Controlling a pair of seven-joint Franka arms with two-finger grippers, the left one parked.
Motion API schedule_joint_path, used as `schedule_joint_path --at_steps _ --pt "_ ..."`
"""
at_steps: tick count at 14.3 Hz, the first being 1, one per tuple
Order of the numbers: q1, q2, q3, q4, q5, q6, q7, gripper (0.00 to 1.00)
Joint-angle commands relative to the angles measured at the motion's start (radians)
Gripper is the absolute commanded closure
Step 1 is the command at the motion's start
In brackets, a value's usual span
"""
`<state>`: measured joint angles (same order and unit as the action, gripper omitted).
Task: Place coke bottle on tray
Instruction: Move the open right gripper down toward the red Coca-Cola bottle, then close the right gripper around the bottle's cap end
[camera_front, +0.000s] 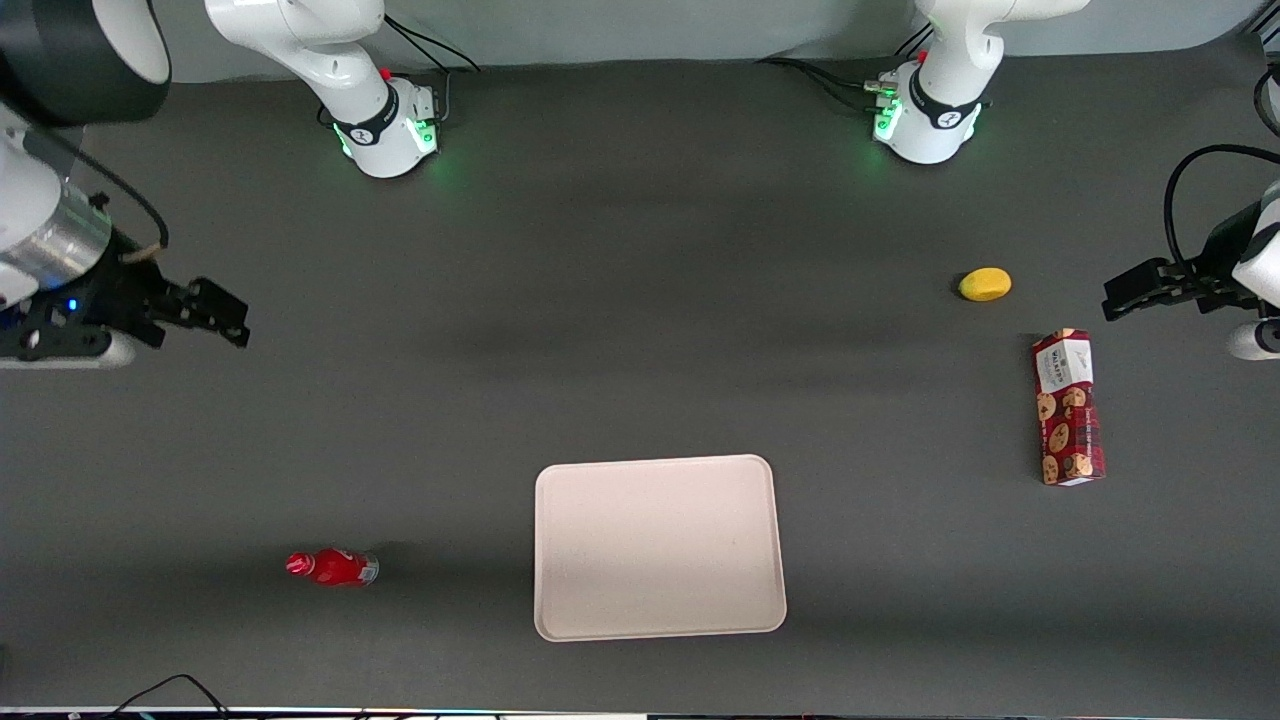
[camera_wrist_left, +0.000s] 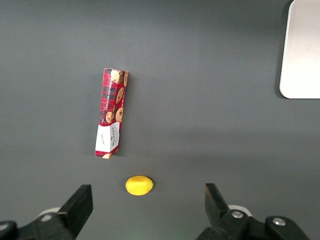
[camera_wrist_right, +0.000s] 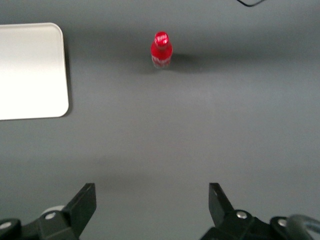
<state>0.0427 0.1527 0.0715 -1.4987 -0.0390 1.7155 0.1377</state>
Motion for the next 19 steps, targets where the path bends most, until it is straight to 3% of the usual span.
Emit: schedule_joint_path --at_steps 1,8,12,14,19 --pt "0.003 0.233 -0.002 0.208 -0.015 0.048 -0.062 0.00" --pt "-0.007 0.514 -0.044 0.215 -0.013 0.513 -0.251 0.00" --pt "-0.010 0.574 -0.045 0.210 -0.002 0.572 -0.250 0.00" --pt "-0.009 0.584 -0.045 0.210 -0.004 0.578 -0.250 0.10" --pt "-0.006 0.587 -0.045 0.207 -0.004 0.578 -0.251 0.74"
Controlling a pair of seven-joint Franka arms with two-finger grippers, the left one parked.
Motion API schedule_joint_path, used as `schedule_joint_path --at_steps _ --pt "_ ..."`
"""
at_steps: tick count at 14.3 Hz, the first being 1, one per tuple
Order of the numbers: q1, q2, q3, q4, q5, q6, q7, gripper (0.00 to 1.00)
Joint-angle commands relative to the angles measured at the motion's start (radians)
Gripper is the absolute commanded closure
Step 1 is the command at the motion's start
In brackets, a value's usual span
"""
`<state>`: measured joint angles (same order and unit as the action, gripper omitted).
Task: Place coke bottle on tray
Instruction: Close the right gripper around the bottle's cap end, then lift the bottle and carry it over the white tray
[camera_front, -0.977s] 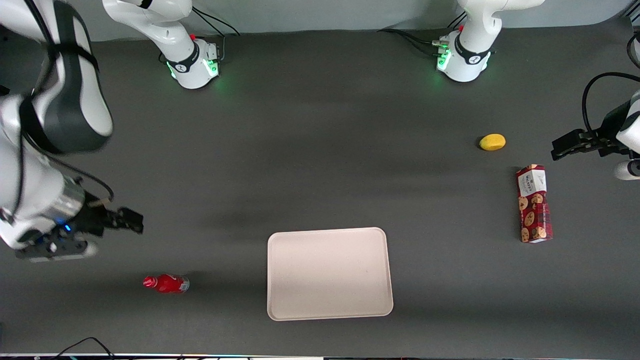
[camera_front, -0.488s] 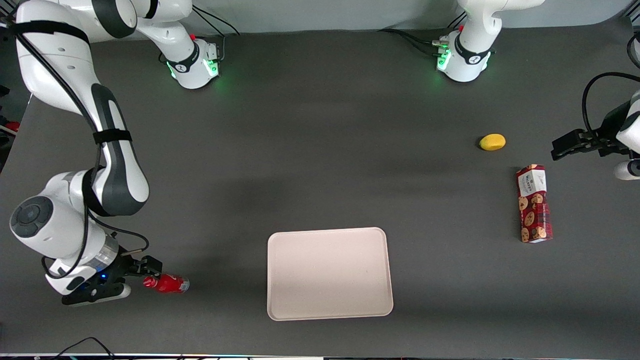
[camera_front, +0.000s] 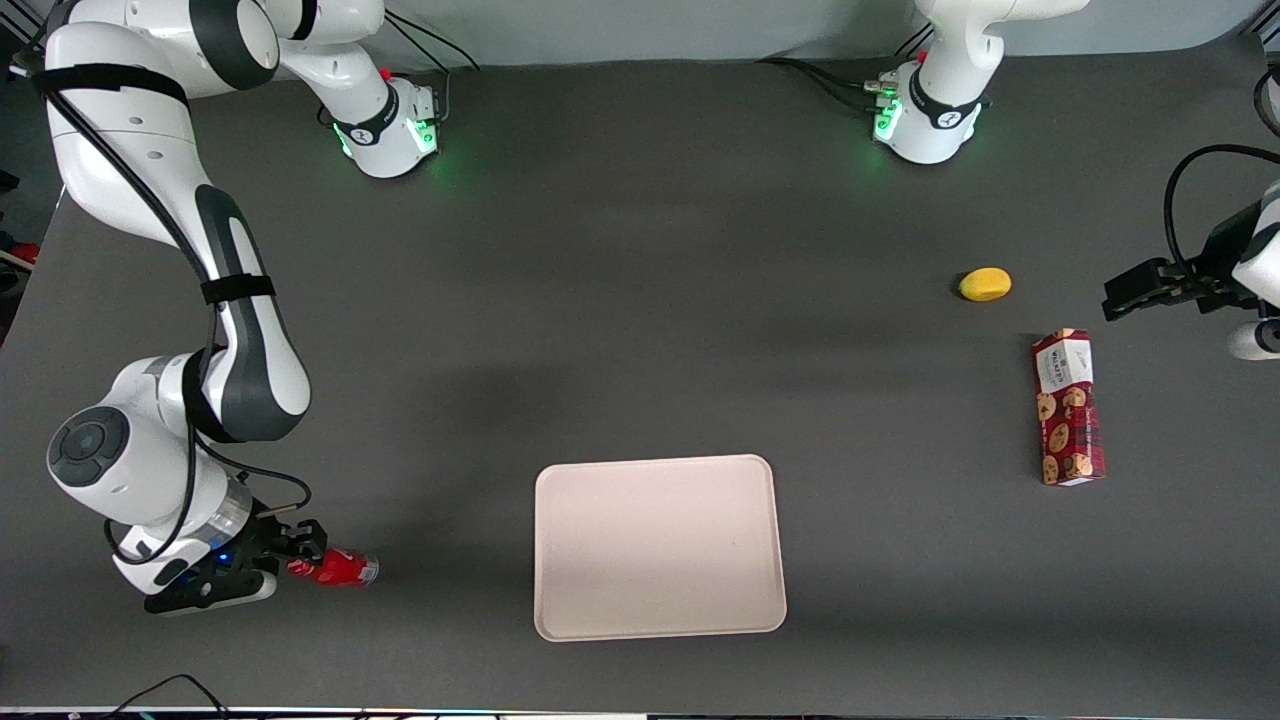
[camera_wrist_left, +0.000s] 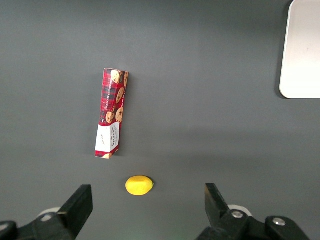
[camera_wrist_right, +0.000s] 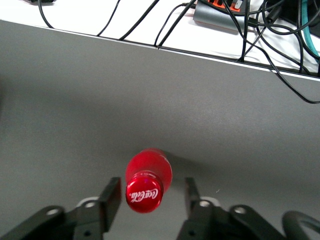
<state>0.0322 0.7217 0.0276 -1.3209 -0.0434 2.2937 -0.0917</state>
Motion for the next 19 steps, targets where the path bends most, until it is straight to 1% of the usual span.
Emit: schedule_joint_path --at_steps 1,2,3,4,6,9,10,12,14,16,18,19 --pt "0.008 0.018 -0.002 0.031 -0.003 -0.002 -0.022 0.83" --pt "0.008 0.018 -0.002 0.031 -0.003 -0.002 -0.020 0.85" --pt "0.009 0.018 -0.002 0.032 -0.004 -0.002 -0.020 0.91" --pt "0.012 0.016 -0.002 0.032 -0.006 -0.003 -0.019 0.93" --pt "0.014 0.001 0.002 0.032 -0.006 -0.022 -0.016 0.93" --pt "0.031 -0.074 0.011 0.055 -0.010 -0.204 -0.008 0.96" --pt "0.041 -0.102 0.011 0.087 -0.010 -0.259 -0.008 0.96" --pt "0.043 -0.125 0.015 0.178 -0.010 -0.427 -0.008 0.96" --pt "0.073 -0.134 0.017 0.286 -0.012 -0.578 -0.003 0.96" --pt "0.104 -0.151 0.020 0.337 -0.013 -0.652 0.044 1.00" --pt "0.161 -0.169 0.025 0.344 -0.026 -0.657 0.145 1.00" --pt "0.176 -0.165 0.059 0.360 -0.032 -0.655 0.203 1.00"
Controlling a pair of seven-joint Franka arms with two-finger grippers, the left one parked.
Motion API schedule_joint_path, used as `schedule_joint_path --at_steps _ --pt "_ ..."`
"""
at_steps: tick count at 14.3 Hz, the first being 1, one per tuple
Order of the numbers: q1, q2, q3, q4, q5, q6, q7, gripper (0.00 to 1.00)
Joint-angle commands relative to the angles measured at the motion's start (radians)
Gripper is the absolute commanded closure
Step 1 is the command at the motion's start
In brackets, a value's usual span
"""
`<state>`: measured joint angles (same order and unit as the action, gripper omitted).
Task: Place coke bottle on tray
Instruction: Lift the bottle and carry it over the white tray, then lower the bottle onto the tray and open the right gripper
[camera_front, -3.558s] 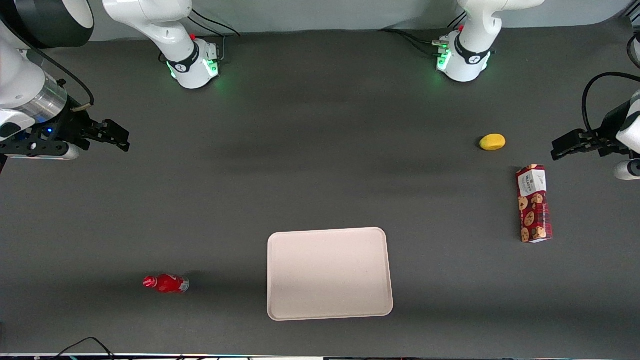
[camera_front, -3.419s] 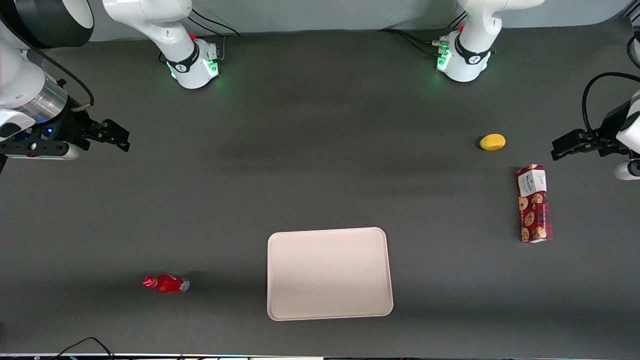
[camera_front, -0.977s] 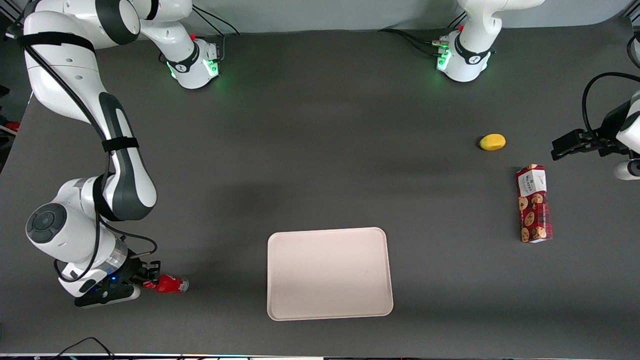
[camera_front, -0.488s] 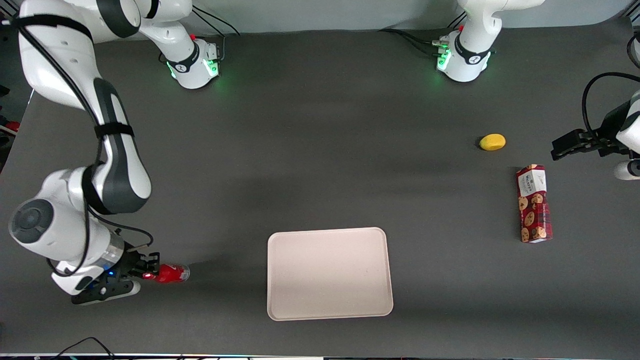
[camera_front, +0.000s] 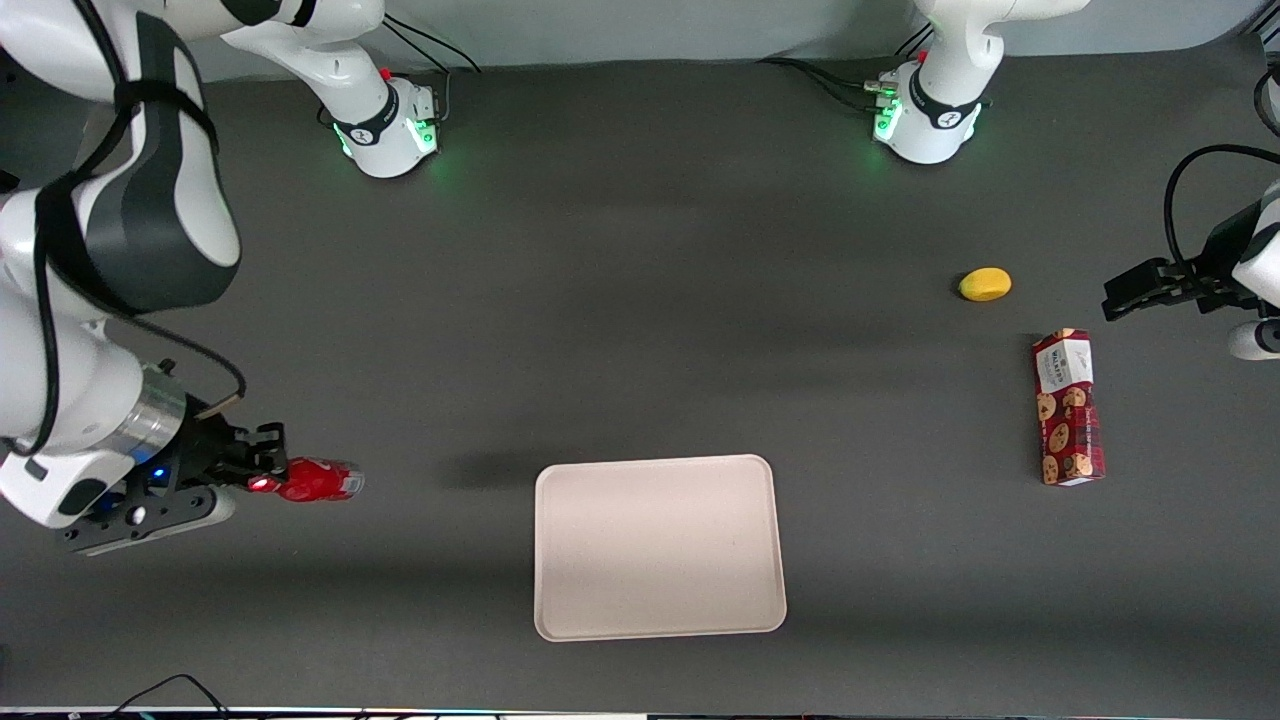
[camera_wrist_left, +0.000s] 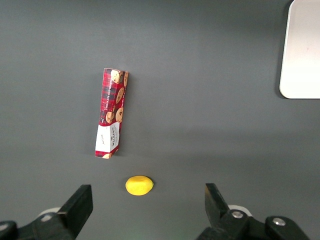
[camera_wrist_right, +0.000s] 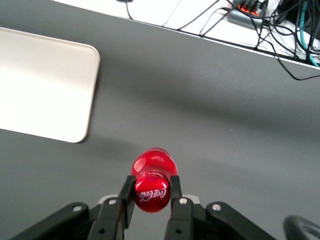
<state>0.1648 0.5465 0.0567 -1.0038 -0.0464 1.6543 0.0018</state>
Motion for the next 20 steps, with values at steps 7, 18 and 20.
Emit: schedule_joint_path --at_steps 7,18,20 --pt "0.082 0.168 0.241 0.113 -0.180 0.209 0.459 1.00" --pt "0.116 0.403 0.281 0.102 -0.271 0.450 0.650 0.99" --pt "0.114 0.405 0.279 0.091 -0.273 0.467 0.652 0.47"
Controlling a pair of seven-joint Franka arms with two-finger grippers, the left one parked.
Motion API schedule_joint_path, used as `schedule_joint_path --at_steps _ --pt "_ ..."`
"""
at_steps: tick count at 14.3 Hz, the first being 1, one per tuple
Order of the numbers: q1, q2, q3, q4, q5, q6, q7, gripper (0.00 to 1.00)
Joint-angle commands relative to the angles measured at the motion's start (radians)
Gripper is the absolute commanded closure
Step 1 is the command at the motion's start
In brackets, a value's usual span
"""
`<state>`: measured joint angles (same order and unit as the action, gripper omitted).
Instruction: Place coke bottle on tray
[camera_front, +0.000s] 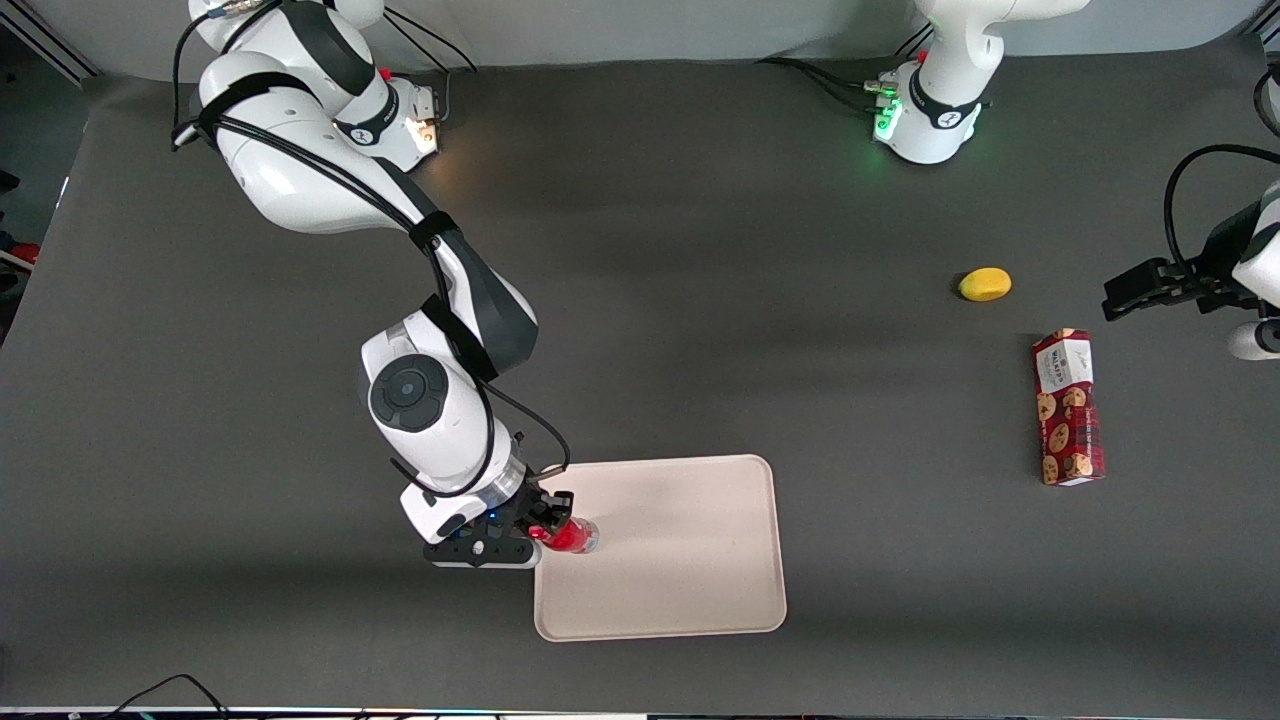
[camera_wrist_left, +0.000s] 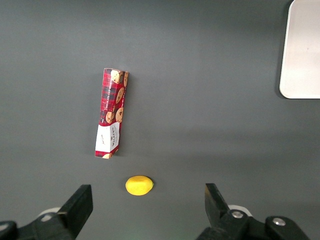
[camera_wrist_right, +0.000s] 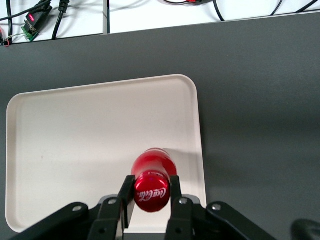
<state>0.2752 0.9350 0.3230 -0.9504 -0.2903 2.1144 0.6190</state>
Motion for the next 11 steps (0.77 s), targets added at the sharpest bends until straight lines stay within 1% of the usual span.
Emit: schedule_joint_path --at_steps 1,2,3,6,7,9,11 --pt "0.001 0.015 0.013 0.021 -0.030 0.025 0.036 0.18" --pt "-0.002 0.015 0.013 0.009 -0.036 0.042 0.036 0.14" --pt "-0.004 0.015 0.013 0.002 -0.050 0.045 0.038 0.05" --pt "-0.008 -0.005 0.014 0.005 -0.049 0.032 0.036 0.04" --pt "-0.011 -0.022 0.016 0.005 -0.046 0.012 0.035 0.01" --pt "-0.027 -0.068 0.043 0.005 -0.044 -0.086 0.033 0.00" --pt "-0.066 -0.143 0.091 0.005 -0.043 -0.224 0.031 0.00"
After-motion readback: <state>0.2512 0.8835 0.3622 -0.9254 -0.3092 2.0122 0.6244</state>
